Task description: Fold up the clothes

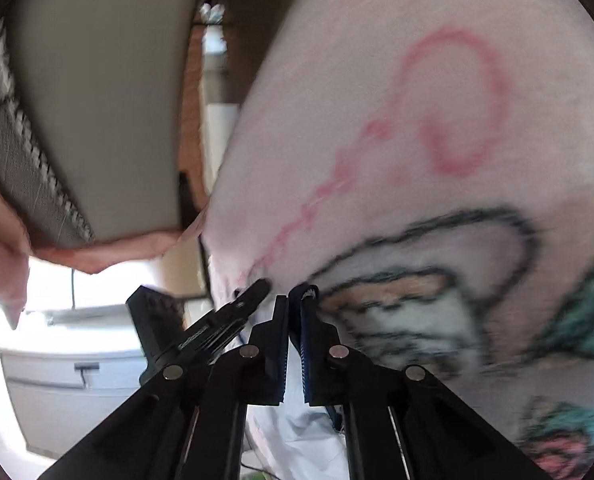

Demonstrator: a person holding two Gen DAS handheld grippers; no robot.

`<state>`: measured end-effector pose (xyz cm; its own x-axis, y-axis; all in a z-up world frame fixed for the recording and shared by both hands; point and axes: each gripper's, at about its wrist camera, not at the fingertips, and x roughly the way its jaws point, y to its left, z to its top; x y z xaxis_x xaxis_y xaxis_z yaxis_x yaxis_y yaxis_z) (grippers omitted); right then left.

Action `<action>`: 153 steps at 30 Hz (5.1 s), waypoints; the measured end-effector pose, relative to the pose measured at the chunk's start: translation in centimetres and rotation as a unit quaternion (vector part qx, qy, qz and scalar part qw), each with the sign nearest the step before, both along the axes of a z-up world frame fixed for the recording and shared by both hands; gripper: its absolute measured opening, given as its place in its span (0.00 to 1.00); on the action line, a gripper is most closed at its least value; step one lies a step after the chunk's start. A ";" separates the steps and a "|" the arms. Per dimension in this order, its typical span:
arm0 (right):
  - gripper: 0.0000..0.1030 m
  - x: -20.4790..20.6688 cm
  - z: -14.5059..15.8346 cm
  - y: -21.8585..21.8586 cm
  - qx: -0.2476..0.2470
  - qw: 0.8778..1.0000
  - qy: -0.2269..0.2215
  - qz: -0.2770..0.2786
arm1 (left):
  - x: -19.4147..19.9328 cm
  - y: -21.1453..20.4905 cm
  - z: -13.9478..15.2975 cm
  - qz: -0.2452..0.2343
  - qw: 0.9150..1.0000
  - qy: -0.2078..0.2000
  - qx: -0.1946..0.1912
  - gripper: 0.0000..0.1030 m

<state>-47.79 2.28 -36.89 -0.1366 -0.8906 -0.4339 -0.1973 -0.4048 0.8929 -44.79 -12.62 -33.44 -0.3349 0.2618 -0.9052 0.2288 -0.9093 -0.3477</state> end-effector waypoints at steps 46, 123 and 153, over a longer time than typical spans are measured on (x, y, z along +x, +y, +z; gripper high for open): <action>0.64 0.6 1.7 8.8 0.090 0.994 0.042 0.050 | 18.6 18.0 4.3 -0.286 0.787 0.254 -0.485 0.76; 0.01 1.1 -1.9 9.1 0.045 0.997 -0.044 0.046 | 12.9 21.4 -3.9 -0.433 0.723 0.110 -0.527 0.08; 0.02 2.3 7.6 1.3 0.099 0.973 0.086 0.189 | 13.3 12.5 2.0 -0.157 0.940 0.152 -0.261 0.08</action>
